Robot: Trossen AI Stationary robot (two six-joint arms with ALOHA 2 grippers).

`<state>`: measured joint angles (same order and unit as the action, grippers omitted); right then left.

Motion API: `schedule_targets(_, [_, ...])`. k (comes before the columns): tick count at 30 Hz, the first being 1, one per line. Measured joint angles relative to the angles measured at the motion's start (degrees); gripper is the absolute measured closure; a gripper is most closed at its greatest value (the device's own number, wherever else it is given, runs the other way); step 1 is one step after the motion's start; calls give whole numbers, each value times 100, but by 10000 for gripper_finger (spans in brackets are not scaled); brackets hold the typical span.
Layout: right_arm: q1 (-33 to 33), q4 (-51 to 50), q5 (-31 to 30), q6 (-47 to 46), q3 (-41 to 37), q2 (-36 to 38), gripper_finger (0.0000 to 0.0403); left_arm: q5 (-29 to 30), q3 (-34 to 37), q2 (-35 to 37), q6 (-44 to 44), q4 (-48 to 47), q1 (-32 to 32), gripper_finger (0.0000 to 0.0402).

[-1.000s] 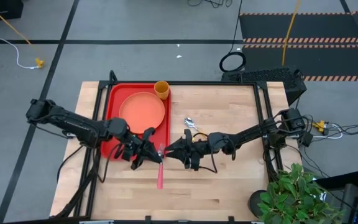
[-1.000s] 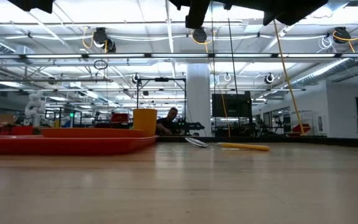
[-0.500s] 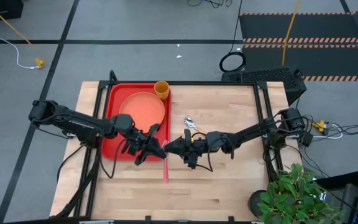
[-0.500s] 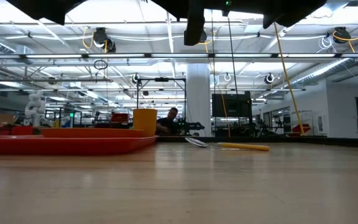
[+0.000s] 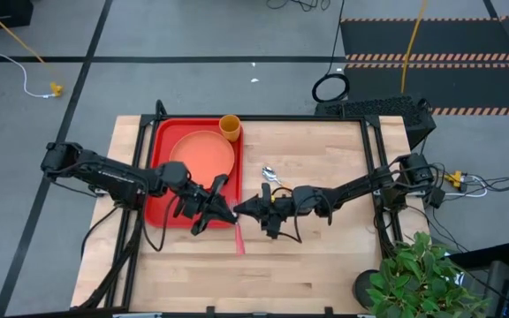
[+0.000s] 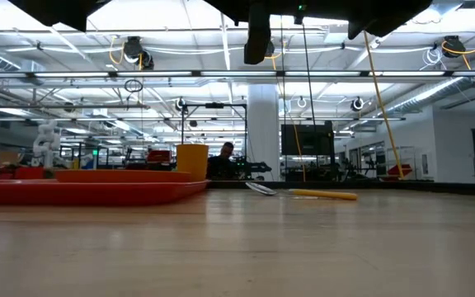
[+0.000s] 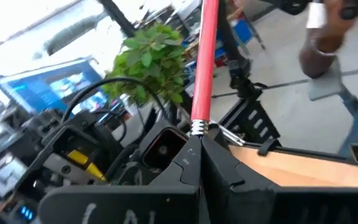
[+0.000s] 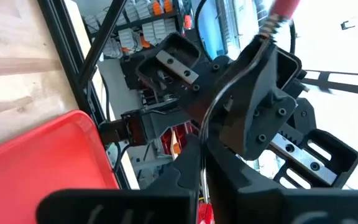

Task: Pick and place plate/cup/fork/spoon on tray
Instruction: Put the pink fork on the red serving tray at the bottom of the orange plate

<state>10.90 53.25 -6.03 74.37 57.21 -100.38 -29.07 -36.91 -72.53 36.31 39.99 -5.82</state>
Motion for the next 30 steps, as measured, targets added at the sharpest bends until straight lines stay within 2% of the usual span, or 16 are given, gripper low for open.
schedule_targets(3, [-3, 11, -250, -14, 0, 1, 399, 478, 0, 42, -405, 31, -5, 381])
schedule_targets(7, [-33, 17, -748, -7, 0, 4, 401, 1263, 0, 279, -535, -263, -86, 332])
schedule_targets(14, [-163, -505, -1422, -173, 0, 48, 402, 2854, -1, 1065, -680, -1179, -413, 251])
schedule_targets(18, [-401, -788, -1811, -607, 2, 55, 402, 3349, -2, 1534, -875, -1567, -691, 229])
schedule_targets(22, [-749, -1613, -1775, -1314, 2, 52, 403, 4048, -2, 1765, -933, -1703, -982, 217])
schedule_targets(26, [-1015, -2358, -1495, -1823, 0, 52, 403, 4964, -2, 1717, -728, -1796, -1197, 201])
schedule_targets(30, [-1120, -2807, -1474, -2113, 2, 48, 403, 5596, -104, 1531, -755, -1997, -1176, 174])
